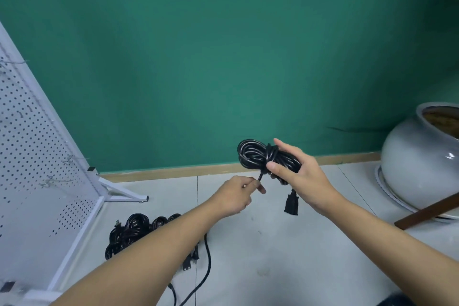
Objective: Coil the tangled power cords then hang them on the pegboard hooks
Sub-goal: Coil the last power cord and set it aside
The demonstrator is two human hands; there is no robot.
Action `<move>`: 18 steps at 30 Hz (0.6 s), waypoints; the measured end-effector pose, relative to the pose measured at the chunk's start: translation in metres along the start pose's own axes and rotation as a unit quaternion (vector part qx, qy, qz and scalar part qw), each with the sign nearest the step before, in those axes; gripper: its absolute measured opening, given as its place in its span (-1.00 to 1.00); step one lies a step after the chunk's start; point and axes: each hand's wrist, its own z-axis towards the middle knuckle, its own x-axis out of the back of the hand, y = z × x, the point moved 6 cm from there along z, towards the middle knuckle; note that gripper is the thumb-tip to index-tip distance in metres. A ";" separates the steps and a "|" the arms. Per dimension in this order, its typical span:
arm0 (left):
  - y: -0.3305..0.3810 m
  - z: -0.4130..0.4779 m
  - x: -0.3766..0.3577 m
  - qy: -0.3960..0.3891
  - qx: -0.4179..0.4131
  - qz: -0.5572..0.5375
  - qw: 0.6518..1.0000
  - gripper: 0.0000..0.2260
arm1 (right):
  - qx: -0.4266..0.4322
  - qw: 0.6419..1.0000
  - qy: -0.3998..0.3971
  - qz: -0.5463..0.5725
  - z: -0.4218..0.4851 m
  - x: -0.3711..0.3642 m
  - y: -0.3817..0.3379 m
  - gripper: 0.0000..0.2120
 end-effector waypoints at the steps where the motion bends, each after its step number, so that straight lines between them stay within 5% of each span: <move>1: 0.007 0.000 -0.003 0.008 -0.014 0.044 0.999 -0.67 | 0.025 0.998 0.018 -0.057 0.002 0.005 0.003 -0.33; 4: 0.028 -0.008 -0.009 0.003 -0.061 0.173 0.983 -0.67 | 0.109 0.965 0.002 -0.240 0.003 0.010 0.009 -0.33; 10: 0.069 -0.031 0.006 0.043 -0.189 0.358 0.913 -0.78 | 0.083 0.937 -0.034 -0.337 0.009 0.020 0.026 -0.42; 13: 0.082 -0.037 0.030 0.107 -0.257 0.288 0.916 -0.86 | 0.064 0.956 -0.109 -0.265 0.002 0.013 0.021 -0.48; 18: 0.068 -0.027 0.051 0.162 -0.238 0.134 0.948 -0.92 | 0.067 0.955 -0.205 -0.204 -0.018 -0.021 0.002 -0.72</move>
